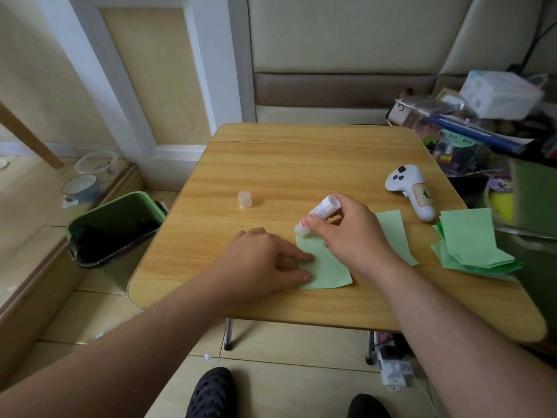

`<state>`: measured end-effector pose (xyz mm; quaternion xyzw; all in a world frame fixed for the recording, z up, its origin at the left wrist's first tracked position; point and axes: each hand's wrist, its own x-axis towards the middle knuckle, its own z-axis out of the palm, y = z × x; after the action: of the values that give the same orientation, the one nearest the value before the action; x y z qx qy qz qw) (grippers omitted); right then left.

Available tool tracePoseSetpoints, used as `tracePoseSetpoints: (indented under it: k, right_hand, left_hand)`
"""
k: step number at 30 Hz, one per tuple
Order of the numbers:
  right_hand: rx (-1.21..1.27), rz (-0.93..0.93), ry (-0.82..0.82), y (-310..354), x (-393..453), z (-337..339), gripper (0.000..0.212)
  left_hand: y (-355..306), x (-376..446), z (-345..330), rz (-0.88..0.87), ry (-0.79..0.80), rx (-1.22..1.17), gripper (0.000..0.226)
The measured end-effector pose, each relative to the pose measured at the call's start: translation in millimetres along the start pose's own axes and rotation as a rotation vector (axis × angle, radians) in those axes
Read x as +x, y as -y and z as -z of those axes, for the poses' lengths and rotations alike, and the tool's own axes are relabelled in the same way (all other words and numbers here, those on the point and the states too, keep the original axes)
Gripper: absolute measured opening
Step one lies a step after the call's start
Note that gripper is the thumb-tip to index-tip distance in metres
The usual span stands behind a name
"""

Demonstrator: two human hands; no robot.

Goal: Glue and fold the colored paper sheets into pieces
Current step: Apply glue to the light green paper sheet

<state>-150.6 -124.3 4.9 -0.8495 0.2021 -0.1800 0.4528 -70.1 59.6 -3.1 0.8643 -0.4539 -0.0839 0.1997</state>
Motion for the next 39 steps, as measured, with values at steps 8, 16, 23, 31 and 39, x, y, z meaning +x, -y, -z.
tracePoseSetpoints:
  k: [8, 16, 23, 31, 39]
  right_hand:
    - [-0.162, -0.022, -0.011, -4.6, 0.2, 24.8, 0.016]
    - [-0.203, -0.035, -0.089, -4.7, 1.7, 38.2, 0.014]
    - [-0.085, 0.039, 0.01, 8.6, -4.6, 9.0, 0.016]
    - [-0.219, -0.066, 0.008, 2.4, 1.1, 26.0, 0.041]
    - [-0.27, -0.064, -0.031, -1.7, 0.3, 42.0, 0.025]
  left_hand:
    - [-1.3, 0.8, 2.2, 0.004, 0.011, -0.003, 0.043]
    - [-2.9, -0.4, 3.7, 0.002, 0.008, -0.009, 0.044]
    - [-2.8, -0.6, 1.8, 0.005, 0.002, -0.013, 0.043]
    - [-2.2, -0.9, 1.9, -0.001, 0.0, -0.003, 0.043]
    - [-4.1, -2.2, 3.9, 0.042, -0.032, -0.034, 0.045]
